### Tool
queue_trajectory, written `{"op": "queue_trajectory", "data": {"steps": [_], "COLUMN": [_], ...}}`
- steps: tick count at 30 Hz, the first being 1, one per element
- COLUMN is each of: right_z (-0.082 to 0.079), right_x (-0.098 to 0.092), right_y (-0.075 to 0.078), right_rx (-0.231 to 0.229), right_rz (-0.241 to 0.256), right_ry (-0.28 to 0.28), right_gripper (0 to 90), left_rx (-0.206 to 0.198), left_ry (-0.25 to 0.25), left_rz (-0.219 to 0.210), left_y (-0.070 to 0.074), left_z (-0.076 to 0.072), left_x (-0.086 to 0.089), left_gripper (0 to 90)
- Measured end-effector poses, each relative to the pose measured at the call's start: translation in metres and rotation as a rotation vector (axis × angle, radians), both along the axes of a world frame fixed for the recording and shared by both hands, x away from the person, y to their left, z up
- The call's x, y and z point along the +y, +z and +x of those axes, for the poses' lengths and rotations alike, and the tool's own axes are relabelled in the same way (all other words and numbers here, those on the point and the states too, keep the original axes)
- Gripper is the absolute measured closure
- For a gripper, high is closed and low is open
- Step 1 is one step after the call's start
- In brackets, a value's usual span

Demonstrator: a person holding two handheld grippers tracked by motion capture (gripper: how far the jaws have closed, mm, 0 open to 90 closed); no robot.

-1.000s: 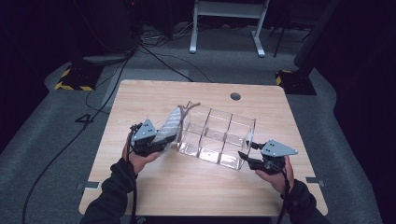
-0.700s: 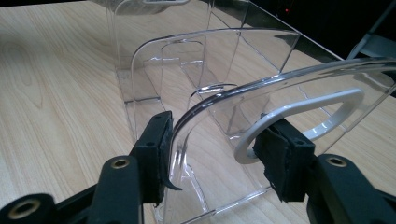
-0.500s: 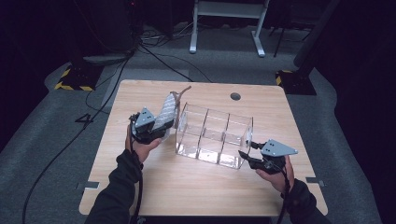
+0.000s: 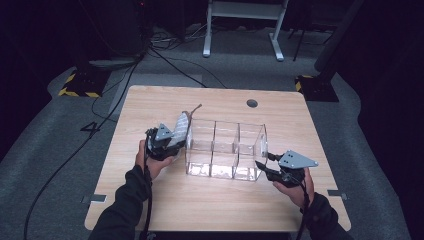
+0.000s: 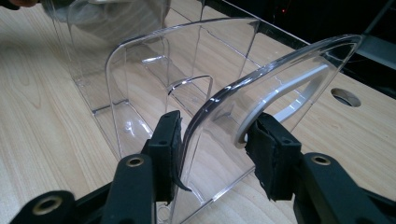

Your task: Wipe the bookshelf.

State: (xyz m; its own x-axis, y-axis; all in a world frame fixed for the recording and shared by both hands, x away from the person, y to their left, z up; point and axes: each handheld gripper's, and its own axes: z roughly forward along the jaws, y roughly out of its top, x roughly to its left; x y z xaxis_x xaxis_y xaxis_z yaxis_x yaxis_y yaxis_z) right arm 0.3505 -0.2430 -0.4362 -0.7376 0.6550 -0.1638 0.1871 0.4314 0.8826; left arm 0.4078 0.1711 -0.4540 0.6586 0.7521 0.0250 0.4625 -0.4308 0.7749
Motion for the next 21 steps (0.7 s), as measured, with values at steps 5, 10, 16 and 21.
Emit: {"op": "queue_trajectory", "data": {"steps": [5, 10, 16, 21], "right_z": [0.000, -0.001, -0.001, -0.001], "right_x": [0.003, 0.003, 0.003, 0.004], "right_y": [-0.002, -0.003, -0.003, -0.003], "right_rx": [0.011, 0.021, 0.019, 0.019], "right_rz": [-0.011, -0.010, -0.013, -0.014], "right_ry": [-0.002, 0.000, -0.004, -0.001], "right_gripper": [47.0, 45.7, 45.6, 44.9], "left_rx": [0.051, 0.082, 0.074, -0.023], "left_ry": [-0.066, -0.113, -0.175, -0.198], "left_rz": [0.031, 0.055, 0.058, -0.043], "left_y": [-0.009, -0.011, -0.002, 0.030], "left_z": [-0.026, -0.056, -0.092, -0.109], "left_x": [0.004, 0.002, -0.003, -0.003], "left_gripper": [65.9, 65.9, 65.9, 66.0]}}
